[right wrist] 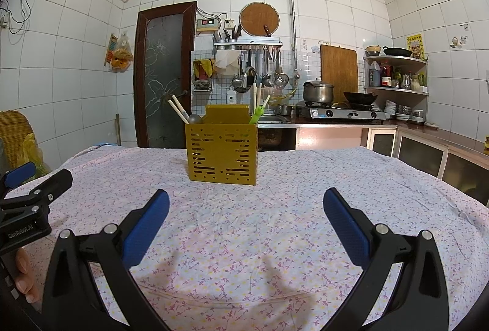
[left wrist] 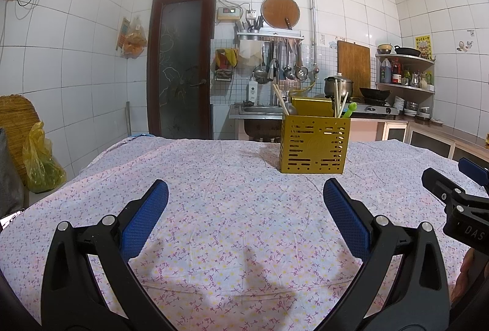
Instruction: Organize utensils
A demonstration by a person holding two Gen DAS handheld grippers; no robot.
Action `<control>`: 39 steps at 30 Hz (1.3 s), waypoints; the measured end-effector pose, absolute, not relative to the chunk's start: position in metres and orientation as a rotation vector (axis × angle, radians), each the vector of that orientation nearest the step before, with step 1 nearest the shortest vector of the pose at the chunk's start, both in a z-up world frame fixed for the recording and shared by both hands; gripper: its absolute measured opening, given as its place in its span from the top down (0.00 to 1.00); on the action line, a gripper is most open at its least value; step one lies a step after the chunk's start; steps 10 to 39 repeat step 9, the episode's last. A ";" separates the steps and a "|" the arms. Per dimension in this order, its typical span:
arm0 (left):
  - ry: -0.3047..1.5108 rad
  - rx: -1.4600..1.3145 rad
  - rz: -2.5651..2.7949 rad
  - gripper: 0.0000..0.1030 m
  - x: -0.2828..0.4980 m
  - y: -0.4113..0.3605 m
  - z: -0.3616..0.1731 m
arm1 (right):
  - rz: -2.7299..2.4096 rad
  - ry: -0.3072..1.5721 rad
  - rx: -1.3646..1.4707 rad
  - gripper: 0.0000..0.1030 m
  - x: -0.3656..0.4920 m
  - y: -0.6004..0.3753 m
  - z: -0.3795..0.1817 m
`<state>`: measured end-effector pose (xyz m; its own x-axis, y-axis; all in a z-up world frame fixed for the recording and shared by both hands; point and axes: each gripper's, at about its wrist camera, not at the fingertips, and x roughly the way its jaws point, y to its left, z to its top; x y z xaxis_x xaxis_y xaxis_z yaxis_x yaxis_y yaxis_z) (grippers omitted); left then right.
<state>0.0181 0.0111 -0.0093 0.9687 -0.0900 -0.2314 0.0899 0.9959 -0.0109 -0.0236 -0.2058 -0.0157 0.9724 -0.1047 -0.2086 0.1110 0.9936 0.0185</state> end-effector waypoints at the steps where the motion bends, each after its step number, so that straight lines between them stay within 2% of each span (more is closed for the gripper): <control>1: 0.234 0.000 -0.091 0.05 0.018 0.011 -0.009 | -0.110 0.209 0.031 0.04 -0.023 -0.206 -0.016; 39: 0.234 -0.001 -0.090 0.05 0.018 0.011 -0.009 | -0.112 0.208 0.031 0.04 -0.023 -0.205 -0.017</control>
